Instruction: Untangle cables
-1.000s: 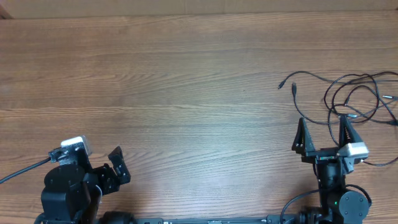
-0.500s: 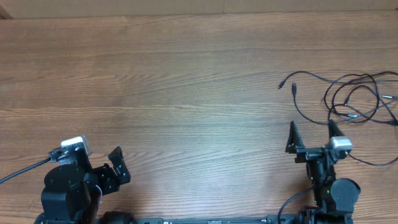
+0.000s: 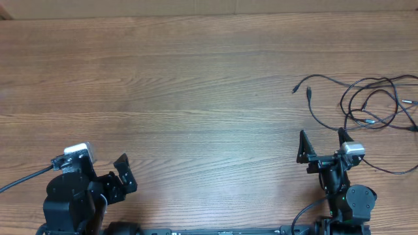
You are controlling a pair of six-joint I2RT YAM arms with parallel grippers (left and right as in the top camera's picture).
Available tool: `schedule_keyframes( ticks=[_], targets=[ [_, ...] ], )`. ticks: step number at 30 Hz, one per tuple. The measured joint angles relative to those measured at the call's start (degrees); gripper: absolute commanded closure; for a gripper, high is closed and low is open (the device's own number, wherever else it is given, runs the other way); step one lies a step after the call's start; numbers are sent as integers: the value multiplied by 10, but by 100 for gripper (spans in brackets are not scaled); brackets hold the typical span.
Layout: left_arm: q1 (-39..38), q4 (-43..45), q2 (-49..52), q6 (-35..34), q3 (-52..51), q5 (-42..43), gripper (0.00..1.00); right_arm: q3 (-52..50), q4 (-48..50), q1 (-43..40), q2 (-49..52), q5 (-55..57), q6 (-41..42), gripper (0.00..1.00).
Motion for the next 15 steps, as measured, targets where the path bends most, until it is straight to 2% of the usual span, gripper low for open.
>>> schedule_keyframes(
  ticks=[15],
  targets=[
    [0,0,0,0,0,0,0,0,0,0,0,0,1,0]
  ],
)
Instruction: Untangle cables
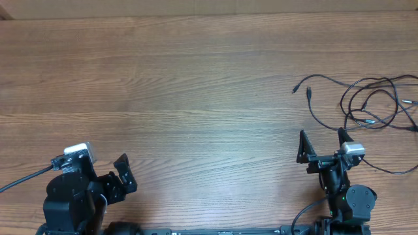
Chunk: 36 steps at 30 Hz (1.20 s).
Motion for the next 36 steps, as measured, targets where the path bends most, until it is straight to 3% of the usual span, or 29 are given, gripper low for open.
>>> schedule_keyframes(
  ticks=[20,26,36],
  targets=[
    [0,17,0,2,-1,-9,0,0,0,0,0,0,1,0],
    [17,145,-49,37,-64,-14,0,0,0,0,0,0,1,0],
    [29,374,-221,58,-320,-8,0,0,0,0,0,-1,2,0]
  ],
)
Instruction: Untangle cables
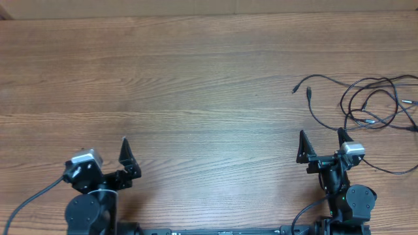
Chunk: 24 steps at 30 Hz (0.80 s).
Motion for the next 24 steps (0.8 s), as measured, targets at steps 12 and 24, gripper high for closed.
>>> schedule_keyframes(
  ticks=[12,24],
  targets=[
    [9,294,-71,15,-202,28,0,0,0,0,0,0,0,0],
    [9,376,-72,105,-275,71,0,0,0,0,0,0,0,0]
  ],
)
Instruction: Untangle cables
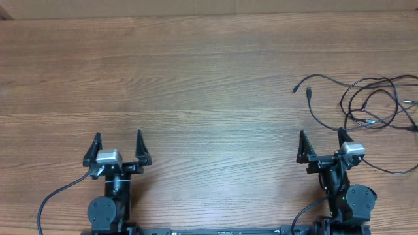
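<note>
A tangle of thin black cables (375, 104) lies at the table's right side, its loops overlapping and several small plugs sticking out; one strand ends in a plug (309, 92) at the left of the bundle. My right gripper (321, 143) stands open just below and left of the tangle, nothing between its fingers. My left gripper (117, 143) stands open at the lower left, far from the cables, fingers pointing away from the table's near edge.
The wooden table (196, 78) fills the view. A loose strand of cable (392, 171) runs past the right arm's right side. The left arm's own supply cable (52, 199) curls off at the lower left.
My left gripper has moved right and swung round to point straight ahead, both fingers now showing spread. The right arm and the cables are unchanged.
My left arm sat folded at the far lower left for the two oldest moments, its gripper turned aside. Then it had shifted right and begun facing forward. Now it stands squared like the right arm. The cables and right gripper never moved.
</note>
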You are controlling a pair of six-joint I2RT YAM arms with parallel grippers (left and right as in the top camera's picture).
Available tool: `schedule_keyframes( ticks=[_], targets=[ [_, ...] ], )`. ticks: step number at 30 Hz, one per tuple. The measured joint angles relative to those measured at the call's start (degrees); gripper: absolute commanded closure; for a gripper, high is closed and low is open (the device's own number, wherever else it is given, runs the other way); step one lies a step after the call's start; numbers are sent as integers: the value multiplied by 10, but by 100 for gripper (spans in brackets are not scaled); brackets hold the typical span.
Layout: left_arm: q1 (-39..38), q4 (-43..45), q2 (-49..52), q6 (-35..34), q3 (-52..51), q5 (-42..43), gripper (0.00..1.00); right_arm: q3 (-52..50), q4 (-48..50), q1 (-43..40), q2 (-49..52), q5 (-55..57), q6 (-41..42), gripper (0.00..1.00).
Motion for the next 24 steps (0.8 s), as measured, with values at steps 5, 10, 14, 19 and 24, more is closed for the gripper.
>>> schedule_keyframes(
  ticks=[5,10,14,19,24],
  targets=[
    [0,-79,0,38,0,22,0,0,0,0,0,0,0,0],
    [0,-98,0,65,0,40,0,0,0,0,0,0,0,0],
    [0,-98,0,68,0,45,0,0,0,0,0,0,0,0],
    [0,-98,0,43,0,47,0,0,0,0,0,0,0,0],
    [0,-98,0,31,0,47,0,0,0,0,0,0,0,0]
  ],
)
